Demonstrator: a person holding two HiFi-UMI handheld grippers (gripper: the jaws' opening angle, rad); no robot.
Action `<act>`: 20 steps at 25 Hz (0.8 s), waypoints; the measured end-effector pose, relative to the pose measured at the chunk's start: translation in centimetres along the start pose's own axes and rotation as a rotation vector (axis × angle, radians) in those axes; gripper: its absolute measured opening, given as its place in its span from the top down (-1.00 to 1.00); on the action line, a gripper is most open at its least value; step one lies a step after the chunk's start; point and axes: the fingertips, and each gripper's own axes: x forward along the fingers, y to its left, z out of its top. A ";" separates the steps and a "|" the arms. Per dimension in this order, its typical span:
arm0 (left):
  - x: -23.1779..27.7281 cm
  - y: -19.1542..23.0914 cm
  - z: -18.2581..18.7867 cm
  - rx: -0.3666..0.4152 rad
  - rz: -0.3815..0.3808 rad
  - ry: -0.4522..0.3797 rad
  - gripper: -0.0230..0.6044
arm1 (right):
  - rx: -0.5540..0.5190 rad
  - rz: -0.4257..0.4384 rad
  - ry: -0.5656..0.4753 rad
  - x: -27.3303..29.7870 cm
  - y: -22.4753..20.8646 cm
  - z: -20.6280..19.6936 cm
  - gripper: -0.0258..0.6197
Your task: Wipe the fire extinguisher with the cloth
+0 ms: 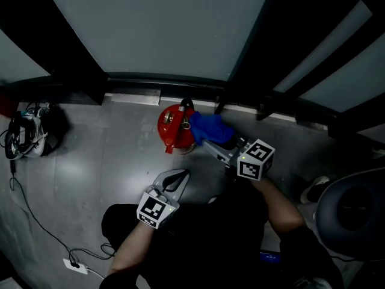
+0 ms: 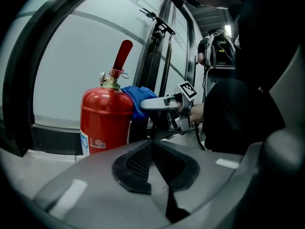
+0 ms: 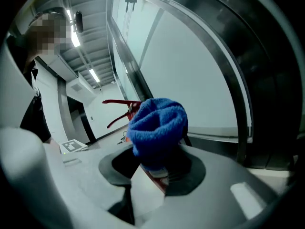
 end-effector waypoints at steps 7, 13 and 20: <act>0.9 -0.8 -0.7 -0.030 -0.020 0.004 0.90 | -0.002 -0.035 0.084 0.5 -1.9 -3.6 0.48; 1.4 -0.6 -1.8 -0.036 -0.021 0.029 0.90 | -0.030 -0.040 0.128 0.9 -2.8 -5.3 0.54; 1.6 -0.2 -3.0 -0.032 -0.015 0.066 0.90 | -0.158 -0.038 0.207 1.2 -3.5 -7.6 0.59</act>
